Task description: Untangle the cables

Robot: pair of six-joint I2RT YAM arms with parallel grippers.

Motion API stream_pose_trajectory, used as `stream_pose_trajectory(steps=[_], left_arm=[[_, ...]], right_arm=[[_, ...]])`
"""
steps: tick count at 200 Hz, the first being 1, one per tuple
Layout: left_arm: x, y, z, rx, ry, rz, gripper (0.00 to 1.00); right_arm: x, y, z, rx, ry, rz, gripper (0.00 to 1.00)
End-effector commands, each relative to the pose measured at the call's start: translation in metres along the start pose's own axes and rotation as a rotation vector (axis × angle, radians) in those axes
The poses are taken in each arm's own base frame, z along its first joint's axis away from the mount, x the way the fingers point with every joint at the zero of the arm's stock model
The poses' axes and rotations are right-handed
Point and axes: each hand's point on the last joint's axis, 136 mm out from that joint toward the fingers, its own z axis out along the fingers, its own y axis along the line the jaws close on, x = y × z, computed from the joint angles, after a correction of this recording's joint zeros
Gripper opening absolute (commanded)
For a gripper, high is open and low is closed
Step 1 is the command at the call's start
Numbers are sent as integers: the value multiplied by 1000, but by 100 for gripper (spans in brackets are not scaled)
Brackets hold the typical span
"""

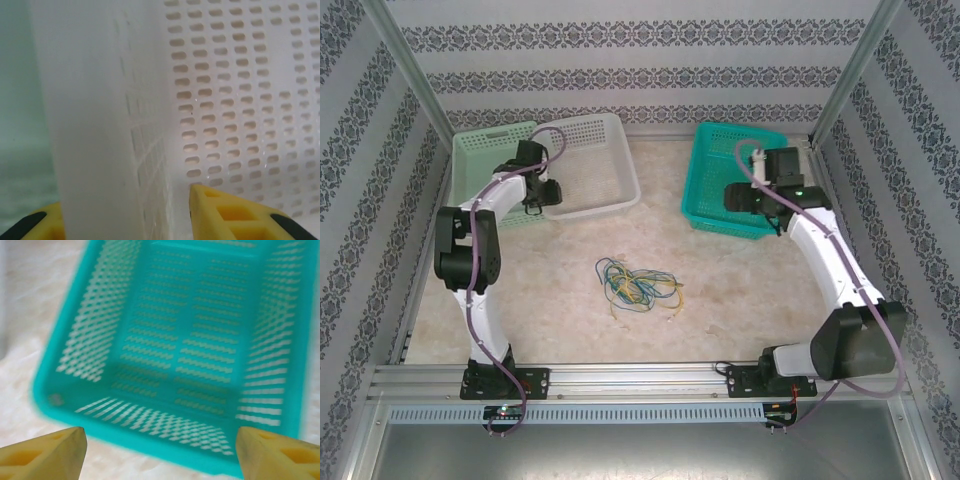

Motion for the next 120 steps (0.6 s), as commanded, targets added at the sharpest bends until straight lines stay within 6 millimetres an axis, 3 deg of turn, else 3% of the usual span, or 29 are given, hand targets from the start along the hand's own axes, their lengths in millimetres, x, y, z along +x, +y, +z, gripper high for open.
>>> stream_pose_trajectory(steps=[1, 19, 40, 77, 105, 120], left_arm=[[14, -34, -9, 63, 8, 36, 38], [20, -46, -12, 79, 7, 49, 38], [28, -58, -16, 83, -1, 97, 37], [47, -66, -15, 81, 28, 161, 38], [50, -60, -17, 57, 26, 190, 39], [46, -59, -24, 49, 13, 197, 44]], right_arm=[[31, 52, 1, -160, 59, -117, 78], [55, 84, -3, -262, 102, -186, 78], [85, 104, -3, -323, 156, -199, 79], [135, 99, -3, -278, 277, -117, 75], [168, 104, -4, -265, 313, -197, 68], [183, 107, -2, -246, 337, -262, 67]])
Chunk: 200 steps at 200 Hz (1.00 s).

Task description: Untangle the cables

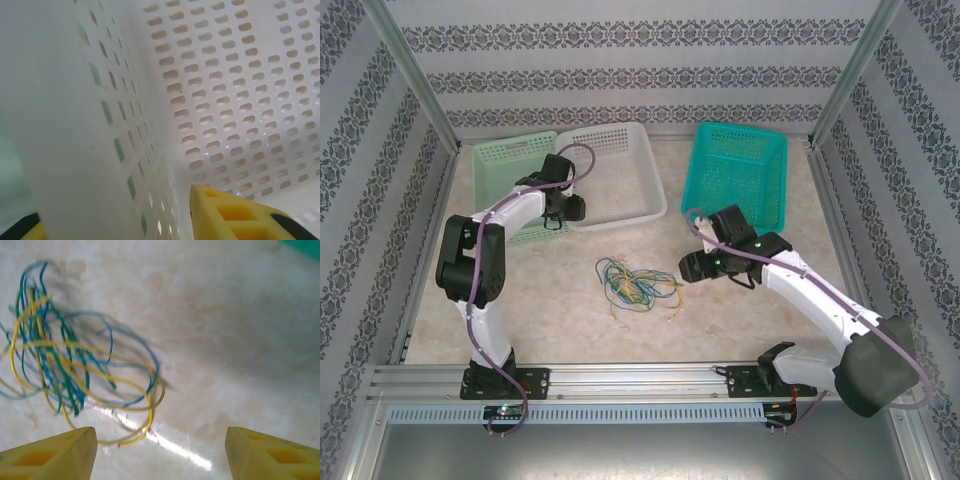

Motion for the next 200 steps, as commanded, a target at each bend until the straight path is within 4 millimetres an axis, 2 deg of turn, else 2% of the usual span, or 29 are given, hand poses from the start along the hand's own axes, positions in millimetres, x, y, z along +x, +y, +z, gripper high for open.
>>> stream_pose_trajectory(steps=[1, 15, 32, 67, 90, 112, 138, 153, 170, 188, 200], left_arm=[[-1, -1, -14, -16, -17, 51, 45], [-6, 0, -23, -29, -41, 46, 56], [-13, -2, -40, -23, -80, 15, 74], [-24, -18, -73, 76, -173, -61, 98], [-23, -30, -88, 161, -210, -104, 100], [-23, -37, -98, 217, -235, -146, 100], [-18, -39, -100, 241, -237, -167, 100], [-16, -38, -100, 240, -234, -171, 100], [-15, -36, -102, 237, -234, -172, 100], [-13, -31, -106, 225, -238, -169, 100], [-12, -27, -111, 217, -246, -169, 100]], right_arm=[[22, 4, 8, 46, 49, -49, 67], [27, 7, 13, 76, 64, -97, 67], [28, 10, 20, 94, 60, -149, 67], [31, 16, 34, 134, 94, -242, 69], [28, 18, 42, 189, 104, -315, 71], [22, 29, 51, 187, 98, -382, 73], [19, 23, 59, 261, 153, -439, 72], [10, 27, 63, 274, 141, -461, 66], [3, 34, 68, 254, 133, -474, 55], [12, 26, 74, 289, 195, -519, 46], [17, 20, 75, 309, 227, -542, 44]])
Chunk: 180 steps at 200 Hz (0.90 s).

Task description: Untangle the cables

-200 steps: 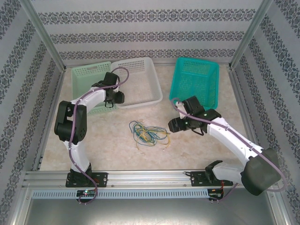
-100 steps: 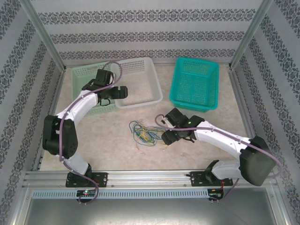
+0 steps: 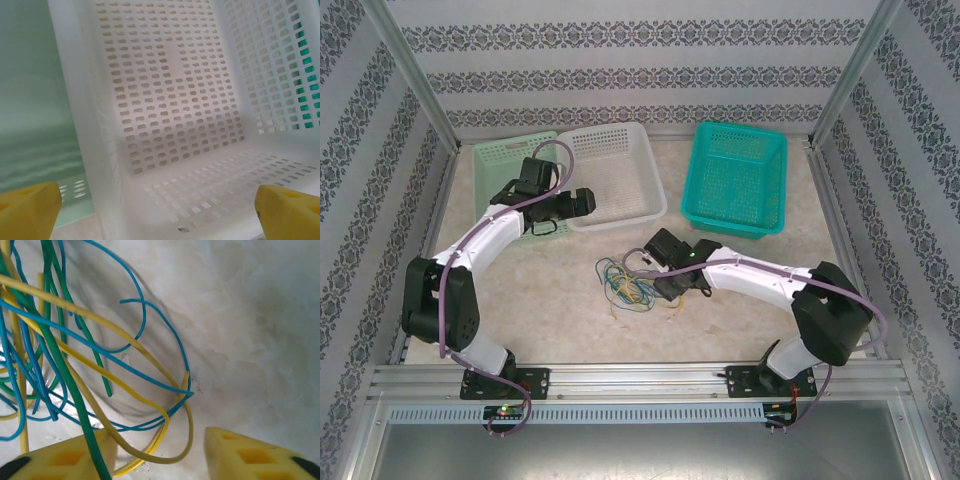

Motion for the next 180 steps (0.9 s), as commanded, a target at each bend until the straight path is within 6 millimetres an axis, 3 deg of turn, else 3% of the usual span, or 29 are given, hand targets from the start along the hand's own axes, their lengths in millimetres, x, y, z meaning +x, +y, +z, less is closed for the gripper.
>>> stream_pose_trajectory(steps=[1, 35, 71, 105, 137, 160, 180], left_arm=[[-12, -4, -21, 25, -62, -3, 100], [-13, -1, -27, 21, -76, -8, 100], [-11, 0, -29, 22, -76, -9, 100], [-8, 2, -29, 18, -74, -8, 99], [-7, -3, -27, 53, -68, 3, 100], [-6, -13, -29, 108, -63, 23, 100], [0, -34, -31, 200, -49, 74, 100]], right_arm=[[8, -6, 6, 59, 64, -87, 44], [4, 4, 8, 6, 50, -113, 44], [3, 2, 0, 15, 48, -105, 16], [0, 2, -38, -15, -33, -91, 7], [-8, 4, -79, -87, -152, -87, 6], [-13, 11, -100, -188, -216, -83, 6], [-15, 15, -110, -256, -248, -84, 7]])
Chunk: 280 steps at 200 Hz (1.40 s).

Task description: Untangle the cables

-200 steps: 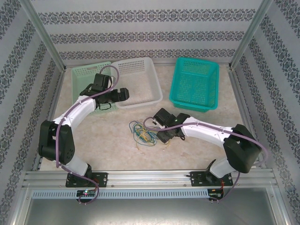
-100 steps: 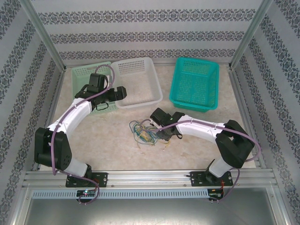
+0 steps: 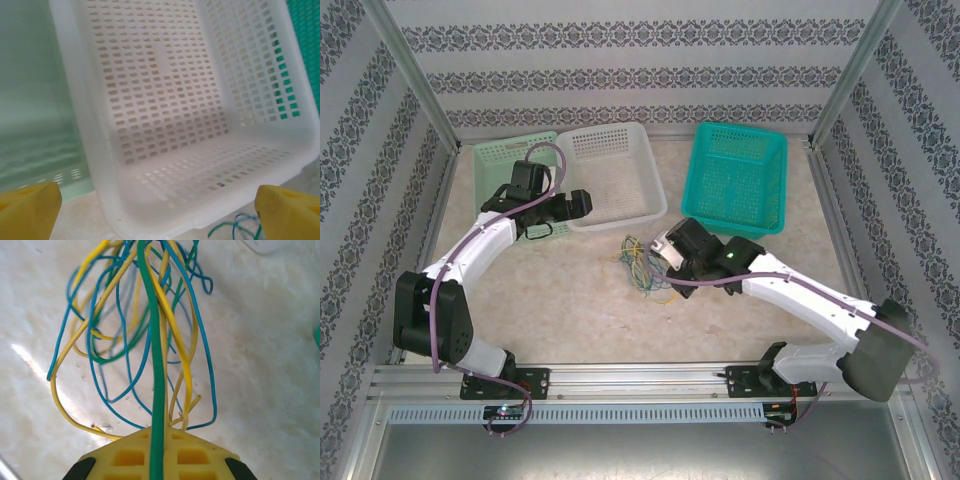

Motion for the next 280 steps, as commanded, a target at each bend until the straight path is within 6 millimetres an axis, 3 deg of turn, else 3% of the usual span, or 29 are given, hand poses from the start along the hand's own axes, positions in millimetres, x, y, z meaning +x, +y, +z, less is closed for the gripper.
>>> stream_pose_trajectory(steps=[1, 32, 77, 90, 110, 142, 162, 187, 205, 225, 255, 280], left_arm=[[-4, -30, -11, 138, -31, 78, 100], [27, -73, -11, 277, 29, 229, 96], [79, -105, -10, 414, 108, 317, 89], [96, -110, -5, 392, 158, 353, 85], [115, -102, 4, 281, 203, 379, 80], [124, -100, 5, 212, 160, 396, 80], [132, -85, 15, 136, 209, 396, 78], [118, -82, 9, 75, 152, 379, 70], [104, -81, -4, 12, 56, 363, 71], [98, -88, -21, -36, -19, 396, 71], [103, -115, -42, -7, -81, 451, 71], [125, -119, -35, 54, -28, 389, 62]], right_arm=[[-7, 15, -15, -127, -40, -14, 7], [-6, 9, -8, -132, -18, 0, 7], [-5, 5, 17, -144, 42, 39, 5], [-10, 3, 22, -137, 31, 52, 5], [-16, 1, 27, -135, 17, 75, 5], [-16, 2, 41, -143, 57, 88, 3], [-22, 2, 40, -147, 18, 84, 2], [-22, -5, 38, -132, 12, 115, 2], [-20, -6, 40, -128, 27, 123, 2], [-22, -4, 43, -145, 29, 138, 3], [-23, -3, 49, -152, 44, 161, 4], [-22, -2, 50, -156, 45, 168, 3]])
